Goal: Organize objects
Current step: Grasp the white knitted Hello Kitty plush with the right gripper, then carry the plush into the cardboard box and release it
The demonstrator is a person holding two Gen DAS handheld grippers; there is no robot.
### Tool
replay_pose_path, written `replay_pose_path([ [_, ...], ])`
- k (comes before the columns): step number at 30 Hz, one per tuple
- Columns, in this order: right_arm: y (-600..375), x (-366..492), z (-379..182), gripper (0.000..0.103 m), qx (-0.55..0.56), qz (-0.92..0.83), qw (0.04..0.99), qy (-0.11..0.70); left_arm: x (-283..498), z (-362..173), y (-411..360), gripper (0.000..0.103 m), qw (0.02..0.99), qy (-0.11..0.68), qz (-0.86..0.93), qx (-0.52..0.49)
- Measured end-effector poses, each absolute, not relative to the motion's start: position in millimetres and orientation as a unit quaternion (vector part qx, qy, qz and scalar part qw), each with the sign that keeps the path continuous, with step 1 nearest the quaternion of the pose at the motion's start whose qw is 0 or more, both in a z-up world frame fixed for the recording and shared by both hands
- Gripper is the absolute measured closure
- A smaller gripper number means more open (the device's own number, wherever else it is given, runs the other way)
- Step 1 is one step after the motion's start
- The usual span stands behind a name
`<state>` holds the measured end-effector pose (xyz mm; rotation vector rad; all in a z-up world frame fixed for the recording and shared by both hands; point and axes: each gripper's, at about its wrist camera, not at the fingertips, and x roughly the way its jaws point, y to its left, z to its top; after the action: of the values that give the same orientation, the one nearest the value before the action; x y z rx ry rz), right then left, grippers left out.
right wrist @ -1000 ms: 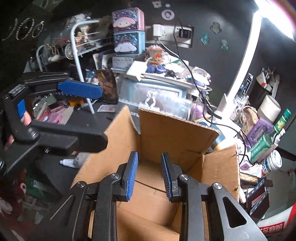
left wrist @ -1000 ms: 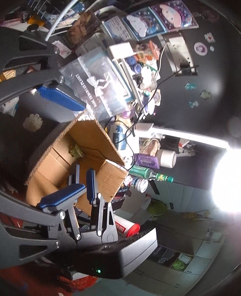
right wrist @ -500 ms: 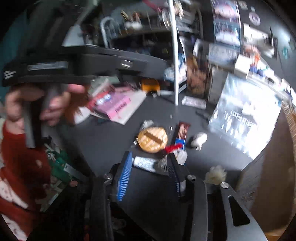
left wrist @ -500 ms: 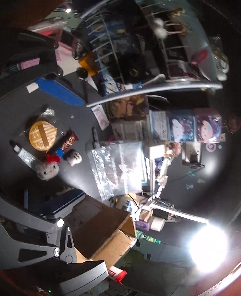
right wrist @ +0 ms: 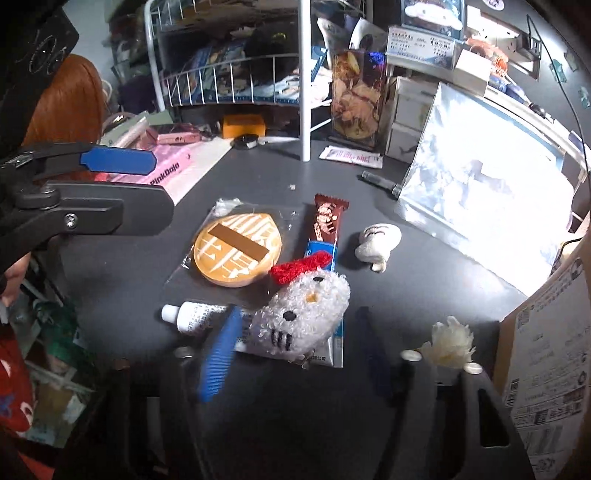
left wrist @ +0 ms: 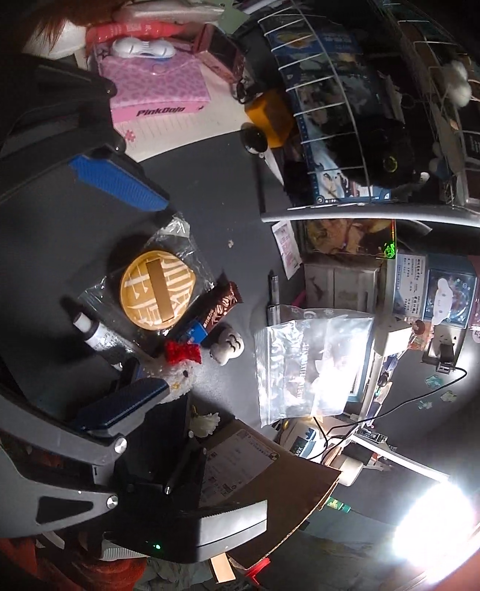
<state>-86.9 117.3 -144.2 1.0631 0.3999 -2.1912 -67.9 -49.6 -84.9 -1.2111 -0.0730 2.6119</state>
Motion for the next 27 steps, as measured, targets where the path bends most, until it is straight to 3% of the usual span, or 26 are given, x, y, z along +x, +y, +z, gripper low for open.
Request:
replay_pose_path([
  [5,124,-89,-145,0.072,0.417,-0.833,0.333,0.145,-69,-89,-46,0.013,0.142,-0.030,0.894,-0.423],
  [12,134,-73,-109,0.073,0.384,-0.835,0.374,0.123,-69,-73,-26,0.014,0.199,-0.037,0.887,-0.415],
  [18,142,-52,-50,0.073,0.338,-0.831,0.427,0.109,-62,-30,-7,0.027,0.250,-0.029,0.888,-0.384],
  [25,164,-49,-2,0.073,0.305,-0.848,0.423,0.102,-60,25,22,0.052,0.296,-0.009,0.891,-0.344],
  [27,176,-50,9,0.073,0.293,-0.857,0.411,0.102,-65,38,39,0.055,0.311,0.004,0.888,-0.339],
])
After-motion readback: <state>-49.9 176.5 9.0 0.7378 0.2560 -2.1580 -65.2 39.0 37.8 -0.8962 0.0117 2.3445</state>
